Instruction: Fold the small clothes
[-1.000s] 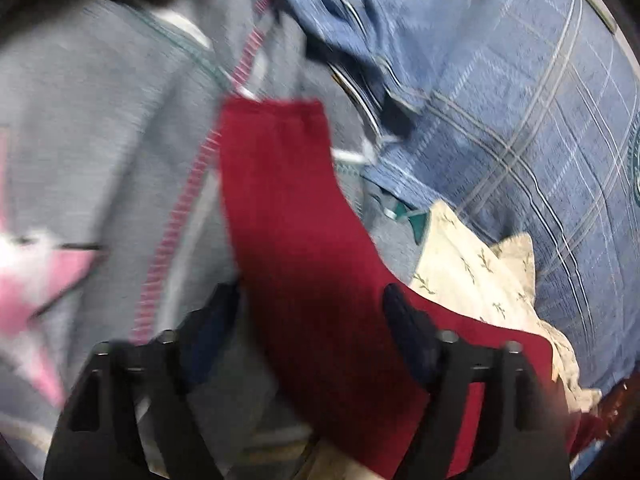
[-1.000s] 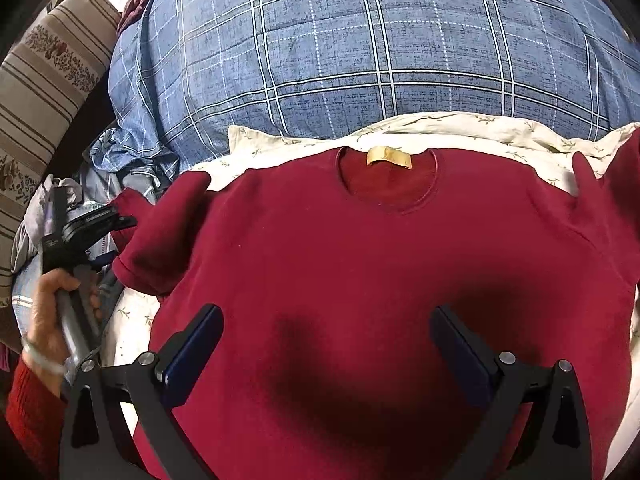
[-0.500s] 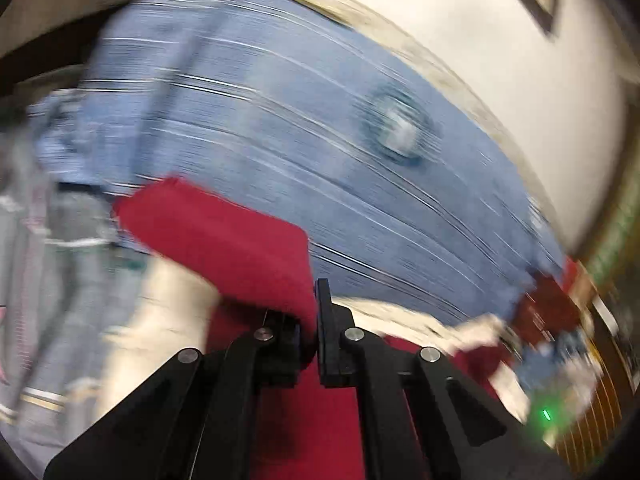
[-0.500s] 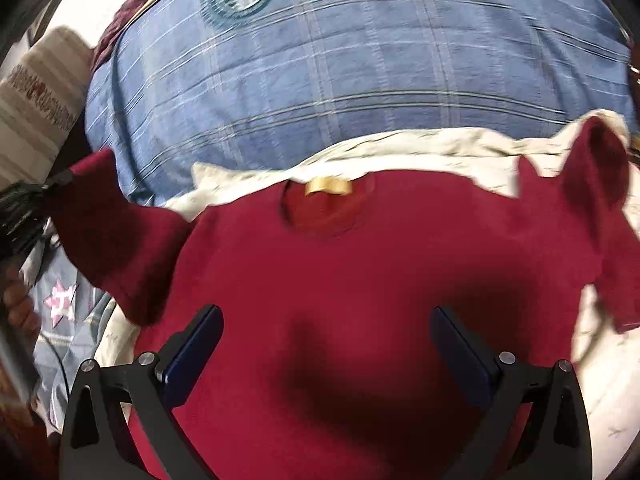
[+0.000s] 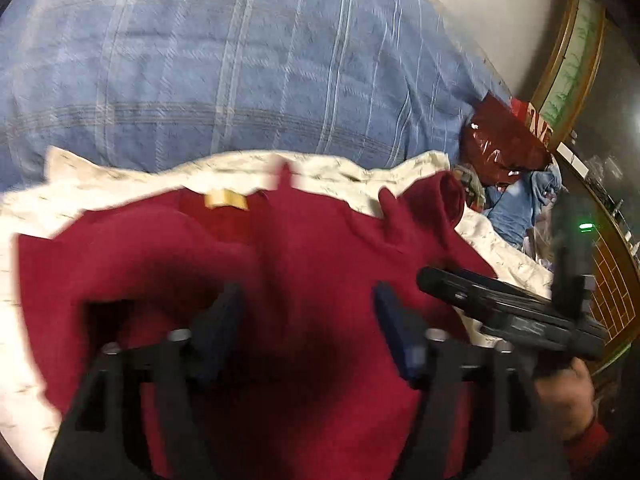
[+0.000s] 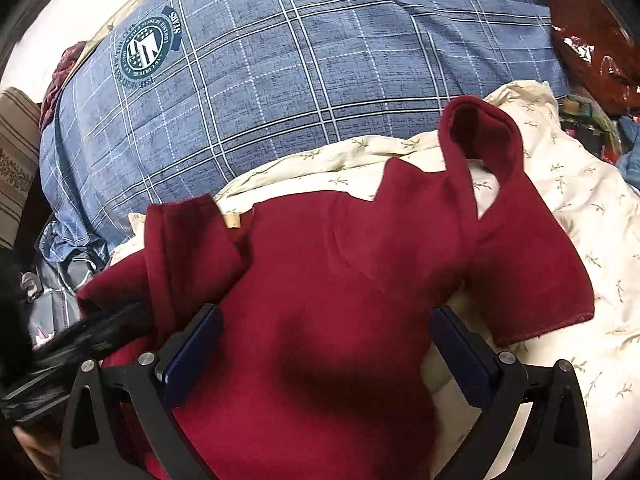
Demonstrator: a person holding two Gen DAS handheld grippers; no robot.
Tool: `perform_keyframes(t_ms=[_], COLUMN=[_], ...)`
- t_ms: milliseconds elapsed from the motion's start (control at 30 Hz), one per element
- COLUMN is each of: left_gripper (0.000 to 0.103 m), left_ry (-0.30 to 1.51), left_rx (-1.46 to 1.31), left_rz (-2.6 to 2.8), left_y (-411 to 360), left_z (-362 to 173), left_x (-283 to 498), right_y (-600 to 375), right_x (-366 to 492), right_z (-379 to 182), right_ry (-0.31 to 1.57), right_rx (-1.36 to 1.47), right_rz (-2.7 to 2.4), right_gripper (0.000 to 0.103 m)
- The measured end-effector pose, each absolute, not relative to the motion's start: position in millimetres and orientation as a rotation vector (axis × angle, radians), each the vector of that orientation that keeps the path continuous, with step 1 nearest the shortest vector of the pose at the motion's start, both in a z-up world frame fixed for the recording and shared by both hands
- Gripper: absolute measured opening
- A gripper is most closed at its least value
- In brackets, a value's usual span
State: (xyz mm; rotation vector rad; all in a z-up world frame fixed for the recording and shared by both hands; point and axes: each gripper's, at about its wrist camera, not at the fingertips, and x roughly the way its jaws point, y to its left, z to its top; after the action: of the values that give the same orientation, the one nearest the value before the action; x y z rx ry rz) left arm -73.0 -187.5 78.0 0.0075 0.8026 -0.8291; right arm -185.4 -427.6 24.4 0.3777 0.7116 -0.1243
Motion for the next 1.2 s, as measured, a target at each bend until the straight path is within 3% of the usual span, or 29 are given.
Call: perform_keyframes(t_ms=[133, 300, 433, 567, 667, 867, 1000, 1200], left_gripper=[0.084, 0.084, 0.084, 0.084, 0.084, 0.084, 0.084, 0.084], left_ry=[0.753, 0.816, 0.907, 0.892, 0.897, 0.923, 0.914, 0.894], left_rx=[-0.032, -0.092, -0.102, -0.079, -0.035, -0.024, -0.039, -0.033], left_rz=[-0.665, -0.487, -0.414, -0.405, -0.404, -0.382, -0.379, -0.383], left_y=[-124.8, -81.5, -71.4, -75.0, -82.3, -81.6, -79.8, -80.1], left_z=[93.1, 55.4, 26.6, 30.0, 26.3, 21.3, 22.9, 25.7], left_x=[-72.8, -51.6, -32.8, -32.0, -32.9, -32.0, -31.1, -31.1], right_y=[-415.3, -406.1, -415.0, -420.8, -410.2, -397.2, -410.2, -393.7], right_x=[-174.0, -149.0, -140.9, -125.4, -120.8, -129.2, -133.7, -129.5], right_z=[30.2, 33.6, 24.3, -2.7, -14.9, -0.2, 9.9, 5.2], right_ry=[0.696, 0.696, 0.710, 0.810, 0.825, 0.783, 0.755, 0.803], right_rx=[0.345, 0.345, 0.334, 0.299, 0.198, 0.020, 0.098, 0.001], right_rz=[-0.080, -0.055, -0.103, -0.110, -0.109, -0.101, -0.040, -0.008], right_gripper=[0.103, 0.103, 0.102, 0.099, 0.089, 0.057, 0.069, 0.066])
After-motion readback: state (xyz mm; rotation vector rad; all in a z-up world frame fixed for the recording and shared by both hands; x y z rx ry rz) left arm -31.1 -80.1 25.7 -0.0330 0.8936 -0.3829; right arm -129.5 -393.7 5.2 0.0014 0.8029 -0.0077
